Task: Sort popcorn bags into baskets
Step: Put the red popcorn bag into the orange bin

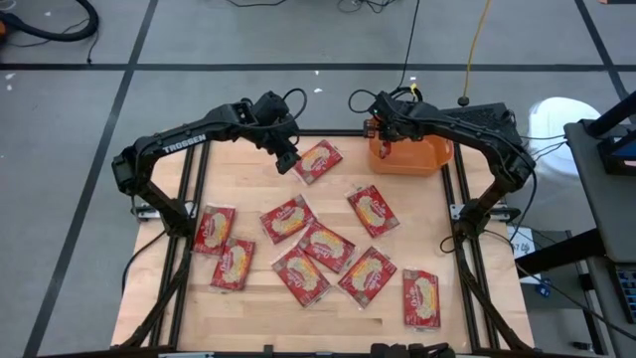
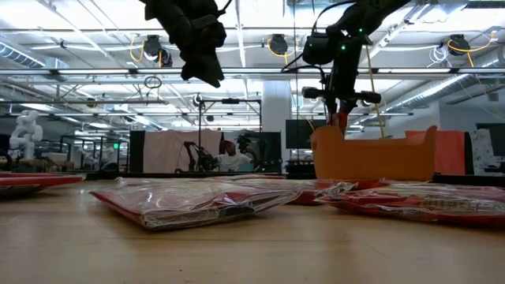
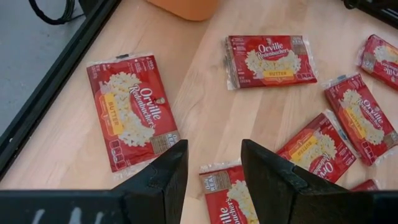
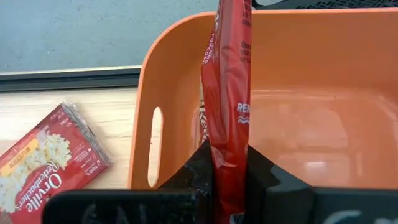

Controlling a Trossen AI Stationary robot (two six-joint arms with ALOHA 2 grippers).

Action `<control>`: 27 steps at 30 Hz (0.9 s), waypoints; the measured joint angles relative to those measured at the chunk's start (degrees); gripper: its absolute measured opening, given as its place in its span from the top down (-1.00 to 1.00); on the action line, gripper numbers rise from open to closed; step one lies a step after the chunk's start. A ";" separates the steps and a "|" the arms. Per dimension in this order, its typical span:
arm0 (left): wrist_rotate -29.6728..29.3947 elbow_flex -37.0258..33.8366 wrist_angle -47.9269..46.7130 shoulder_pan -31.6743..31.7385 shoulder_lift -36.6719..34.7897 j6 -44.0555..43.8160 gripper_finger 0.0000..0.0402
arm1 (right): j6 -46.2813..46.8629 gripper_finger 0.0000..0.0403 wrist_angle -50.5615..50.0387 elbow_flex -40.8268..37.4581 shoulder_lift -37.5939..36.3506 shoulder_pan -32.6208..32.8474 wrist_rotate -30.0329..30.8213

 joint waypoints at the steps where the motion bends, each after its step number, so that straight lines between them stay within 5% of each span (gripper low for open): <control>1: -0.01 -0.01 0.00 0.00 0.00 0.00 0.23 | 0.00 0.86 0.01 0.00 -0.03 0.00 -0.02; 16: -1.44 -0.02 0.35 0.00 0.00 0.04 0.23 | 3.66 0.85 7.68 -7.94 -0.04 0.37 -3.42; 27: -1.51 -0.01 0.63 0.00 0.02 0.46 0.23 | 5.16 0.66 10.34 -11.45 -0.06 0.37 -4.62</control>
